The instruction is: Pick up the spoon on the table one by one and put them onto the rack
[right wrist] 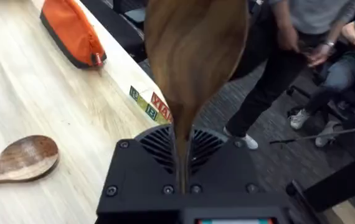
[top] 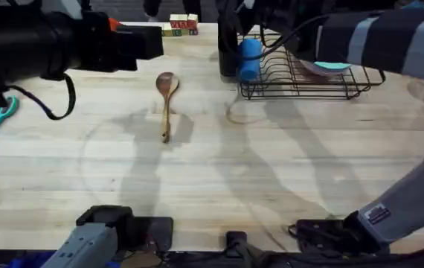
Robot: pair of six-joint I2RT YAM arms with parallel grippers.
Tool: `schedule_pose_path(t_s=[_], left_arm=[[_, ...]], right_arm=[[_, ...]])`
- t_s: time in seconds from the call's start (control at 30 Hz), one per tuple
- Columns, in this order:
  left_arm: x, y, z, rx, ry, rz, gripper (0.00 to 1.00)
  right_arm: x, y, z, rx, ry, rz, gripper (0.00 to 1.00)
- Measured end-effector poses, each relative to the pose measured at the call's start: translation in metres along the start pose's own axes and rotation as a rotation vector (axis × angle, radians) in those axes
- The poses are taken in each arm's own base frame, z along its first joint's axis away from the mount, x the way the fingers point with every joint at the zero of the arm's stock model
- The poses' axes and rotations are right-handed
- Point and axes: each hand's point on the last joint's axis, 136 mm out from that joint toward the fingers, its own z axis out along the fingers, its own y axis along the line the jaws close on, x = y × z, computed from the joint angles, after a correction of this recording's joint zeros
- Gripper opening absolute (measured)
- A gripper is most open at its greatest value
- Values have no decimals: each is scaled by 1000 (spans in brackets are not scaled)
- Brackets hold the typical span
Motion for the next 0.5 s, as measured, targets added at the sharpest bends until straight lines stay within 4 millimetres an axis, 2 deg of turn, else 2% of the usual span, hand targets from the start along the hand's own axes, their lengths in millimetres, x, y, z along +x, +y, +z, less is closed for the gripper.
schedule_pose_path(t_s=[0.1,0.27,0.5], left_arm=[[0,0,0,0,0,0,993],[0,0,0,0,0,0,993],[0,0,0,0,0,0,993]], right_arm=[[5,2,1,-7,17,7,34],[27,8,5,-27,69,29,34],[43,2,3,-25,111,49,34]])
